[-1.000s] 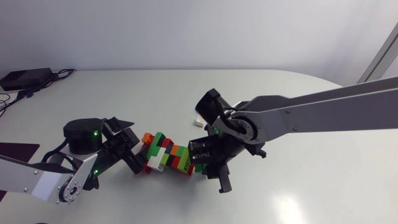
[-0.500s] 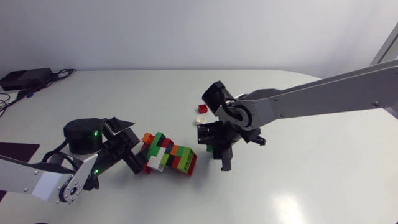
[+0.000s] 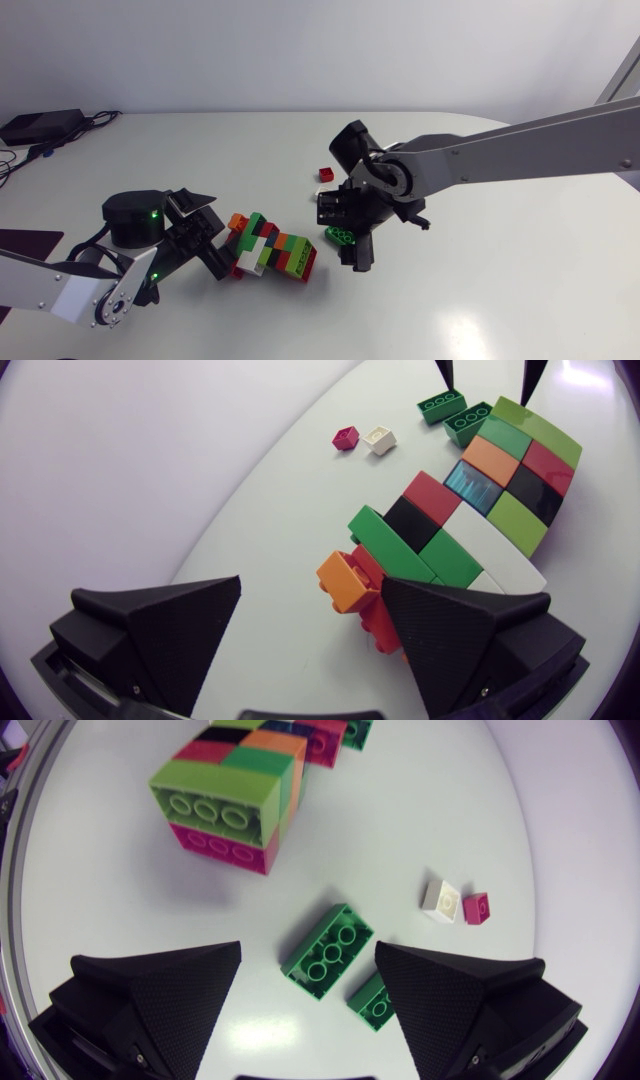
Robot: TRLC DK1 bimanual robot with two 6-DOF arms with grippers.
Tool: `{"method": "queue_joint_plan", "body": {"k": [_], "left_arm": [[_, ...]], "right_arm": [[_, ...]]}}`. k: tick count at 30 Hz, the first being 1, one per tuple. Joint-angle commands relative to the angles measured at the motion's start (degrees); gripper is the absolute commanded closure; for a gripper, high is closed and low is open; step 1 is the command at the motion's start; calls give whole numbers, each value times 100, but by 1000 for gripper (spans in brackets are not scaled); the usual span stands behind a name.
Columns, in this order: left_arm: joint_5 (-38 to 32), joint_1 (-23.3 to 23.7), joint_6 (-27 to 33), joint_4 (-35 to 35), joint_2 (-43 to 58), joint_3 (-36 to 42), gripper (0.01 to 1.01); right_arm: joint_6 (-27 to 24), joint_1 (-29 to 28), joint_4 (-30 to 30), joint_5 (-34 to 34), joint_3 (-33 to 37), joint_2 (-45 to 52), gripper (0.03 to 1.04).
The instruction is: Disassemble duplo
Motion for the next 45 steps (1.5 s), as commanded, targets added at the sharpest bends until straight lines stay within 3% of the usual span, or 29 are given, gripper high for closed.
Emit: {"method": "queue_joint_plan", "body": {"k": [1, 7, 11, 17, 22, 30, 45], "left_arm": [[-17, -57, 154, -10, 99, 27, 48], [-17, -66, 172, -19, 82, 18, 48], [-17, -66, 163, -19, 55, 9, 48], [-17, -66, 163, -19, 29, -8, 48], [-17, -66, 163, -19, -33, -34, 48], [-17, -75, 163, -19, -59, -52, 48], [-17, -110, 163, -19, -68, -70, 49]], "right_arm": [[69, 71, -76, -271, -128, -386, 62], [578, 255, -480, -1132, 162, -483, 64], [860, 448, -498, -1132, 249, -342, 64], [1897, 747, -498, -1123, 610, -35, 66], [2477, 932, -234, -517, 654, 229, 67], [2538, 1187, -234, -367, 504, 194, 67], [2503, 1169, -182, 19, 522, 554, 89]]}}
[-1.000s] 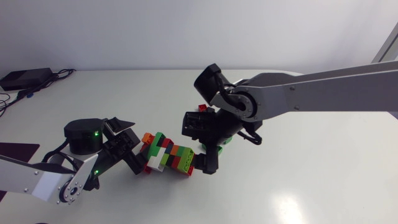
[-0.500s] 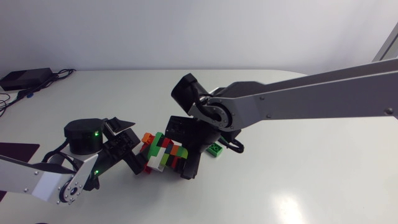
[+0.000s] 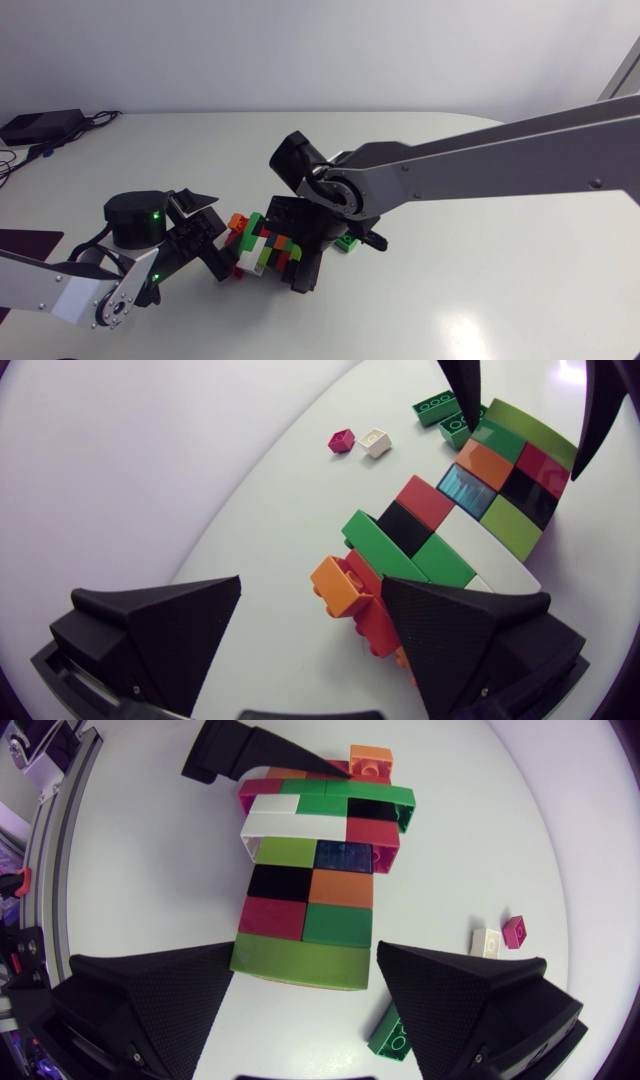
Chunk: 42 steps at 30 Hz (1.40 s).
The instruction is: Disassemble duplo
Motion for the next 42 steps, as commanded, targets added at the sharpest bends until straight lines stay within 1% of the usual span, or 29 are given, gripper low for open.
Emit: {"method": "queue_joint_plan", "body": {"k": [1, 3, 6, 9, 11, 14, 22, 34, 39, 42], "left_arm": [[-17, -38, 148, 0, -55, -67, 48], [-17, -38, 148, 0, -64, -67, 48], [-17, -38, 148, 0, -64, -67, 48], [-17, -29, 148, 0, -64, -67, 48], [-17, -29, 148, 0, -64, -67, 48], [-17, -29, 148, 0, -64, -67, 48], [-17, -29, 148, 0, -64, -67, 48], [-17, -46, 148, 0, -64, -67, 48], [-17, -55, 148, 0, -64, -67, 48], [-17, -55, 148, 0, -64, -67, 48]], "right_arm": [[77, 2, 33, 105, -68, 213, 100], [77, 2, 33, 105, -59, 213, 113], [68, 2, 33, 96, -77, 187, 216], [33, 2, 59, 96, -112, 161, 369], [-20, 2, 68, 96, -139, 125, 452], [-178, 2, 50, 87, -218, 46, 520], [-732, 28, -152, 8, -429, -59, 523], [-1285, 99, -451, -238, -745, -367, 521], [-1637, 20, -530, -273, -956, -586, 516], [-1760, -42, -547, -273, -1044, -622, 515]]}}
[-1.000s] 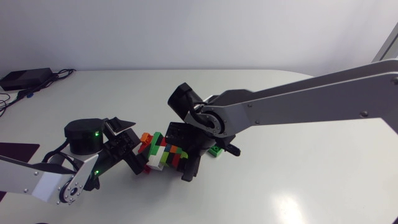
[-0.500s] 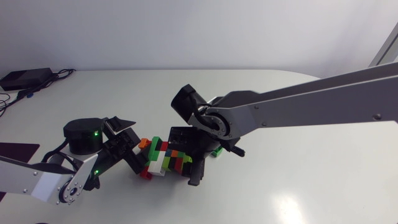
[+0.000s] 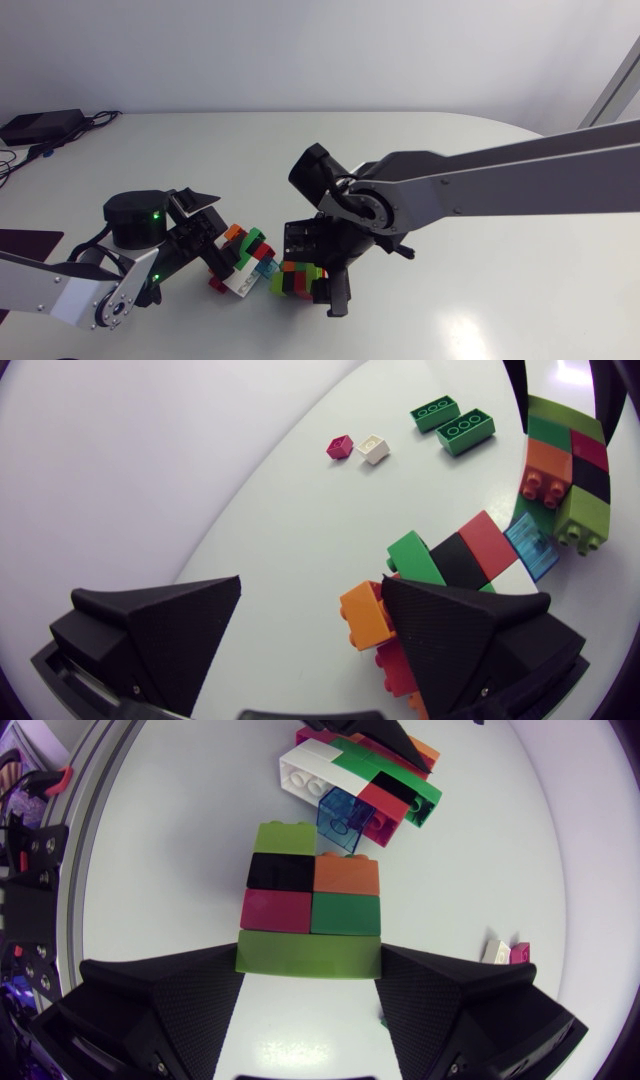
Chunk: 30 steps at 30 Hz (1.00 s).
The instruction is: Disassemble duplo
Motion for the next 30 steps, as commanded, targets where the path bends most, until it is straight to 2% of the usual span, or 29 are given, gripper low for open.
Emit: {"method": "queue_joint_plan", "body": {"k": [1, 7, 16, 20, 23, 27, 30], "left_arm": [[-39, -14, 148, 0, -2, -67, 49], [-39, -14, 148, 0, -2, -59, 48], [-39, -5, 139, 0, -2, -59, 49], [-39, 4, 139, 0, -2, -50, 48], [-39, 4, 139, 0, -2, -50, 48], [-39, 13, 139, 0, -2, -50, 48], [-39, 13, 139, 0, -2, -50, 48]], "right_arm": [[-254, -64, -237, 0, -257, 19, 515], [-254, -345, -167, 167, -169, 28, 515], [221, -697, 264, 650, 209, 344, 502], [353, -706, 818, 1169, 244, 660, 416], [458, -706, 906, 1415, 402, 1003, 346], [484, -697, 888, 1477, 464, 1065, 66], [502, -706, 967, 1477, 429, 933, 66]]}}
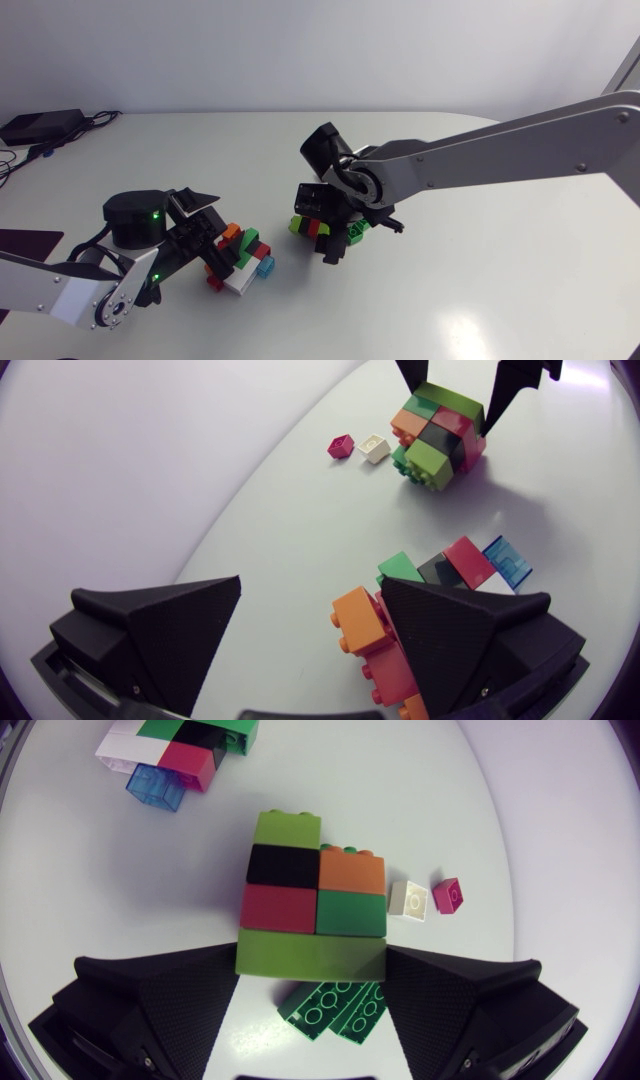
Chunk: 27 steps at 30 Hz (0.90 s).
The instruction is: Disassemble duplo
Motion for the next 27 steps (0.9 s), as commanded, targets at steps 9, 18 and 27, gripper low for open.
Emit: {"method": "queue_joint_plan", "body": {"k": [9, 18, 27], "left_arm": [[-37, 4, 139, 0, -2, -50, 48], [-37, -5, 148, 0, -2, -59, 48], [-37, -5, 148, 0, -29, -59, 48]], "right_arm": [[91, -32, 594, -386, -572, -924, 66], [803, 372, 181, -1695, -485, -1038, 102], [1453, 864, -21, -1748, -89, -89, 103]]}}
